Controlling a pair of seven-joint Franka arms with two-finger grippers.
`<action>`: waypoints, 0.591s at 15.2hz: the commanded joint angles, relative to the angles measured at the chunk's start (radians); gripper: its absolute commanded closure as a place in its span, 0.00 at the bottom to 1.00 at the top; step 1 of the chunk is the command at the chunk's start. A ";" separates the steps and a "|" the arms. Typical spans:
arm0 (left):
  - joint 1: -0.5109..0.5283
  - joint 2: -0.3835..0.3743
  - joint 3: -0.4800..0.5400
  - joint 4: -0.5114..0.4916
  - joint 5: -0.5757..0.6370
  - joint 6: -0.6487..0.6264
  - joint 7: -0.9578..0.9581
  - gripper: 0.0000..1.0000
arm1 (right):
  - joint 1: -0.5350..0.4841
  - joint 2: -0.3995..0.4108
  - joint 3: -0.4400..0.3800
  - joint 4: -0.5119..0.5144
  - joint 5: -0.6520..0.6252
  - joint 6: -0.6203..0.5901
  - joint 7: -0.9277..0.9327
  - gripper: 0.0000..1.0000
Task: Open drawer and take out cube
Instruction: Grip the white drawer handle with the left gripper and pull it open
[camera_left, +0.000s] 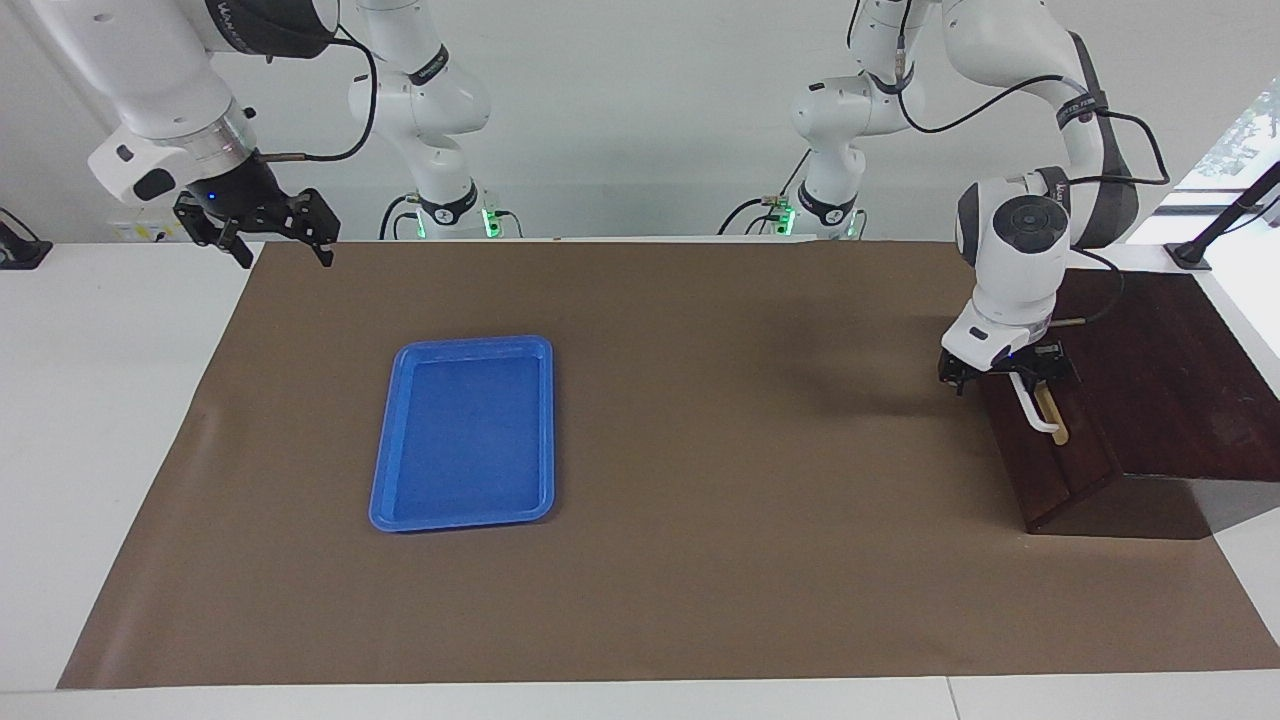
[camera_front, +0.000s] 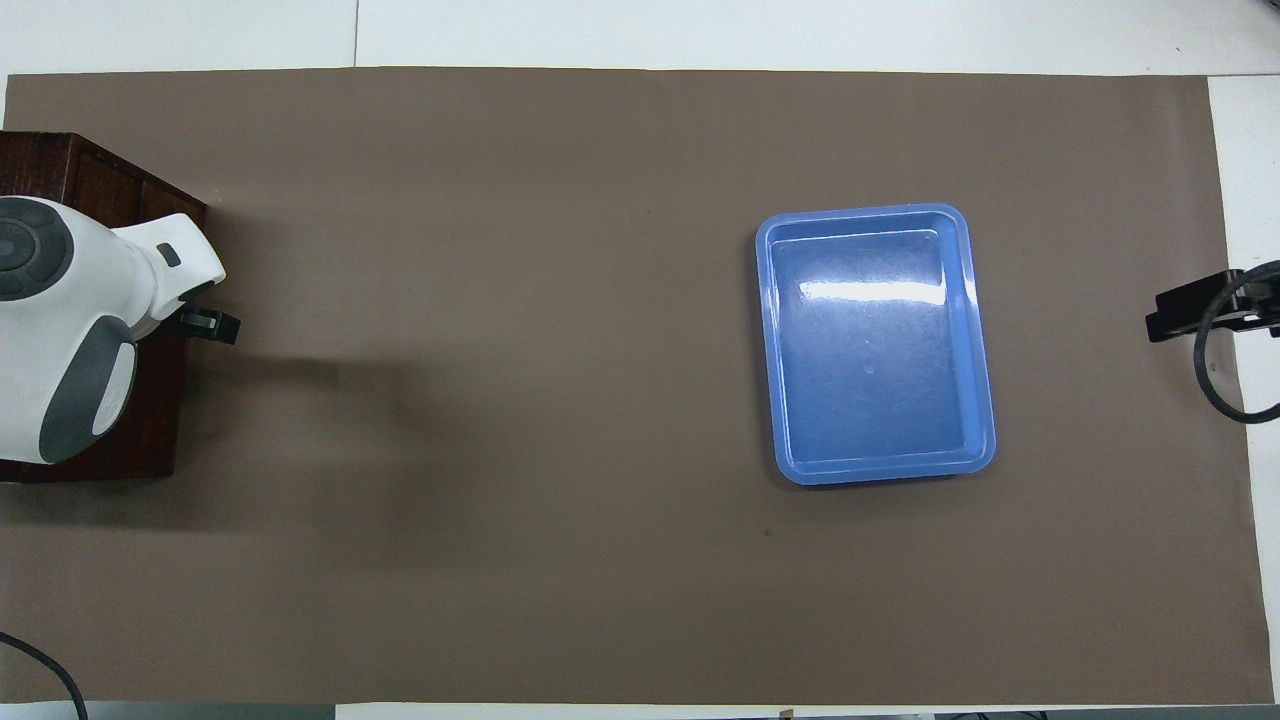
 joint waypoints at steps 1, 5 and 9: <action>-0.014 -0.028 0.003 -0.037 0.021 0.023 -0.006 0.00 | -0.015 -0.010 0.009 -0.010 -0.001 0.009 -0.005 0.00; -0.053 -0.029 0.003 -0.038 0.019 0.018 -0.011 0.00 | -0.006 -0.010 0.009 -0.009 -0.001 0.017 -0.004 0.00; -0.101 -0.029 0.003 -0.037 0.018 0.004 -0.049 0.00 | -0.015 -0.010 0.009 -0.007 -0.001 0.019 -0.004 0.00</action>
